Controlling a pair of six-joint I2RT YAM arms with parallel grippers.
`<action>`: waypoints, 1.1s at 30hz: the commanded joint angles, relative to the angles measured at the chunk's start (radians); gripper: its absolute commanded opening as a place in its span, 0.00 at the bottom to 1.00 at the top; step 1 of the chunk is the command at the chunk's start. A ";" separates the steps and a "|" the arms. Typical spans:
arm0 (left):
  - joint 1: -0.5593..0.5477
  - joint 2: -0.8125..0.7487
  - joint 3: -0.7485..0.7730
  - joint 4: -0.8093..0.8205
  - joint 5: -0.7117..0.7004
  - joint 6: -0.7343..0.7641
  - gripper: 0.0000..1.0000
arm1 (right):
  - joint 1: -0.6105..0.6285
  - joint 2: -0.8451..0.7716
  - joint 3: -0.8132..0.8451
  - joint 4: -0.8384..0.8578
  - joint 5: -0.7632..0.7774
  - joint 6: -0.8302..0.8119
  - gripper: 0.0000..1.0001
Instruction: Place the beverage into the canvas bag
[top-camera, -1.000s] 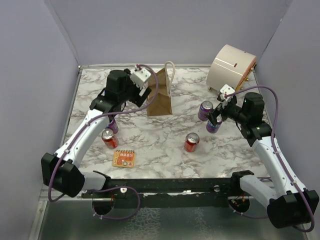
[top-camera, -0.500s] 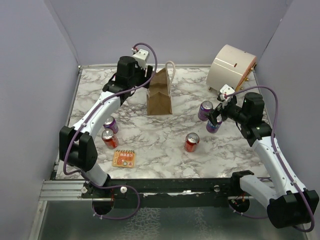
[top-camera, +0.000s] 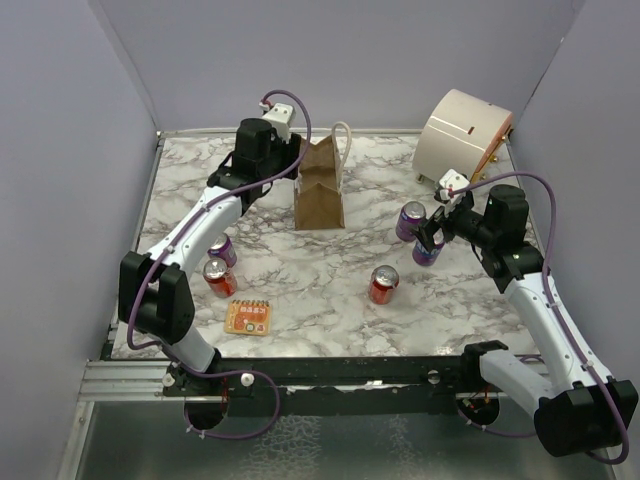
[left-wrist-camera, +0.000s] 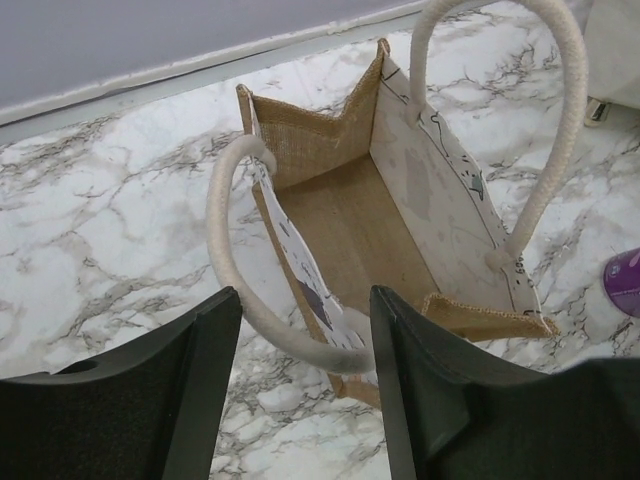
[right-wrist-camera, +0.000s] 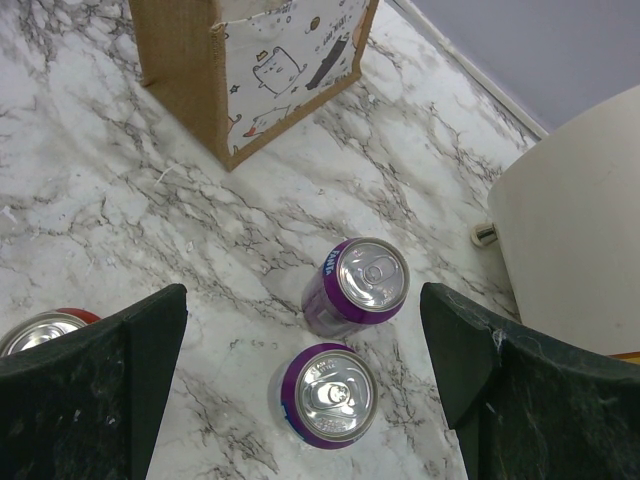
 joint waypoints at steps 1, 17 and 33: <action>0.002 -0.060 -0.018 0.040 -0.032 -0.003 0.59 | -0.001 -0.004 -0.010 0.020 -0.019 -0.005 1.00; 0.003 -0.097 -0.086 0.093 -0.096 -0.039 0.71 | -0.001 0.006 -0.011 0.018 -0.022 -0.010 1.00; 0.026 0.005 0.003 0.088 0.177 -0.107 0.12 | -0.001 0.013 -0.015 0.015 -0.024 -0.016 1.00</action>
